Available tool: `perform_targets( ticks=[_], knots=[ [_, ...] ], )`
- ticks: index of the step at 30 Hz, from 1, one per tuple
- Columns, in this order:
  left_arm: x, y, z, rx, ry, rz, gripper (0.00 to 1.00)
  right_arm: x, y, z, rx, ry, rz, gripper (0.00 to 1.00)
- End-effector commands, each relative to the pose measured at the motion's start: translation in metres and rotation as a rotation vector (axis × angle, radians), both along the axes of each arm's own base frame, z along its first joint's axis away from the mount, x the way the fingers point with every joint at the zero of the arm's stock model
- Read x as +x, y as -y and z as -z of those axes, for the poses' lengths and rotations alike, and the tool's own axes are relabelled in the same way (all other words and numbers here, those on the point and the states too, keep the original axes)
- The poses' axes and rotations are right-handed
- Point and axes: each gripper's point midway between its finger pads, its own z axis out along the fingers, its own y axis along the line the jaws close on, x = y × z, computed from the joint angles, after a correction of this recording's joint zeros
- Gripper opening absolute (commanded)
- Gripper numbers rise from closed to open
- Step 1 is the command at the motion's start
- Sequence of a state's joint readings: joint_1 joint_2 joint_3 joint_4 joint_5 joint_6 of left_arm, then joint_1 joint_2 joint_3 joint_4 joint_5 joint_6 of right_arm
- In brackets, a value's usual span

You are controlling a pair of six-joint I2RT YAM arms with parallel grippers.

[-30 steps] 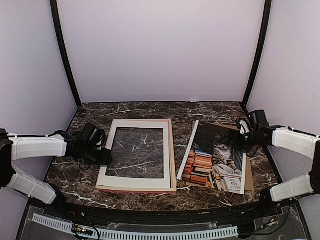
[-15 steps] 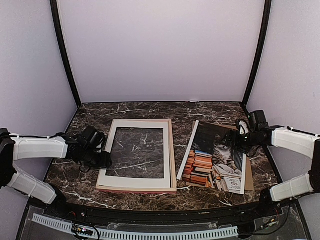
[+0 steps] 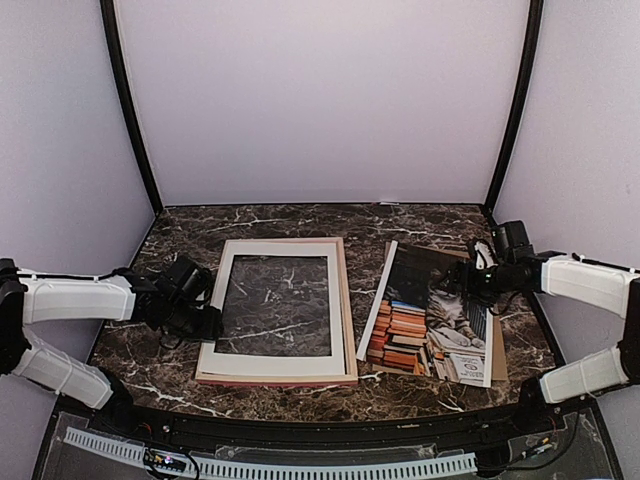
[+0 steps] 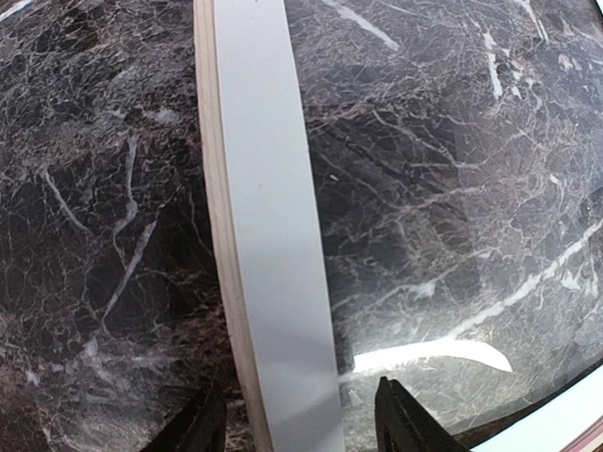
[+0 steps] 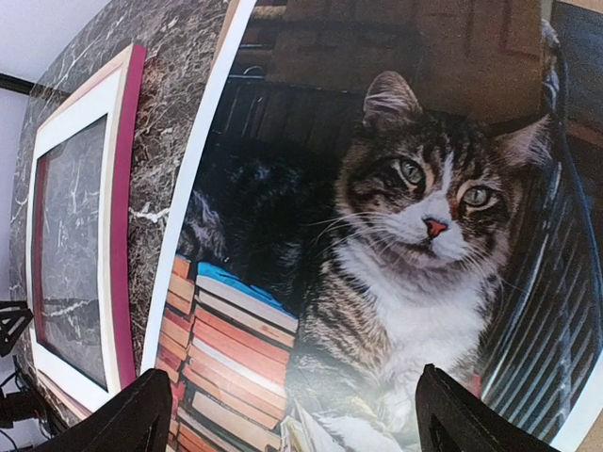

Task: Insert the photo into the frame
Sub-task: Adjust the mat board under the glass panel.

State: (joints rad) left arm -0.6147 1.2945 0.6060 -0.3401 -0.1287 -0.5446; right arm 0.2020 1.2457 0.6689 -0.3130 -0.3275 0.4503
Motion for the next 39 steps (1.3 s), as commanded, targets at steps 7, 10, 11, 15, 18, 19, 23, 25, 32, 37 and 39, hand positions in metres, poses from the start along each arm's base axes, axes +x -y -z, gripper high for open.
perform_targets(
  ticks=[7,10,11,15,18,19,23,25,32,37,39],
  knots=[
    [-0.004,0.003,-0.015,0.107,0.036,0.014,0.59,0.000,-0.041,-0.021,-0.001,0.075,-0.053,0.91],
    [-0.007,0.005,-0.013,0.104,0.028,0.014,0.57,-0.002,-0.056,-0.020,-0.004,0.072,-0.082,0.91],
    [-0.007,0.004,-0.012,0.105,0.026,0.014,0.57,-0.003,-0.061,-0.018,-0.005,0.070,-0.091,0.91],
    [-0.008,0.002,-0.009,0.124,0.021,0.007,0.55,-0.006,-0.081,-0.011,-0.009,0.055,-0.132,0.91],
    [-0.009,0.000,-0.005,0.146,0.013,0.006,0.55,-0.010,-0.094,-0.005,-0.013,0.043,-0.163,0.91],
    [-0.009,-0.001,-0.005,0.152,0.013,0.004,0.55,-0.010,-0.098,-0.004,-0.013,0.039,-0.169,0.91],
    [-0.011,-0.004,0.002,0.188,-0.002,0.004,0.53,-0.013,-0.107,0.002,-0.018,0.026,-0.189,0.90],
    [-0.011,-0.006,0.005,0.206,-0.008,0.004,0.51,-0.014,-0.109,0.004,-0.018,0.020,-0.194,0.90],
    [-0.011,-0.008,0.005,0.240,-0.006,0.005,0.40,-0.014,-0.112,0.006,-0.011,0.012,-0.199,0.90],
    [-0.010,-0.006,0.000,0.227,0.007,0.005,0.33,-0.015,-0.112,0.008,-0.015,0.008,-0.198,0.90],
    [-0.010,-0.006,-0.002,0.218,0.010,0.004,0.31,-0.015,-0.112,0.009,-0.017,0.007,-0.198,0.90]
  ],
)
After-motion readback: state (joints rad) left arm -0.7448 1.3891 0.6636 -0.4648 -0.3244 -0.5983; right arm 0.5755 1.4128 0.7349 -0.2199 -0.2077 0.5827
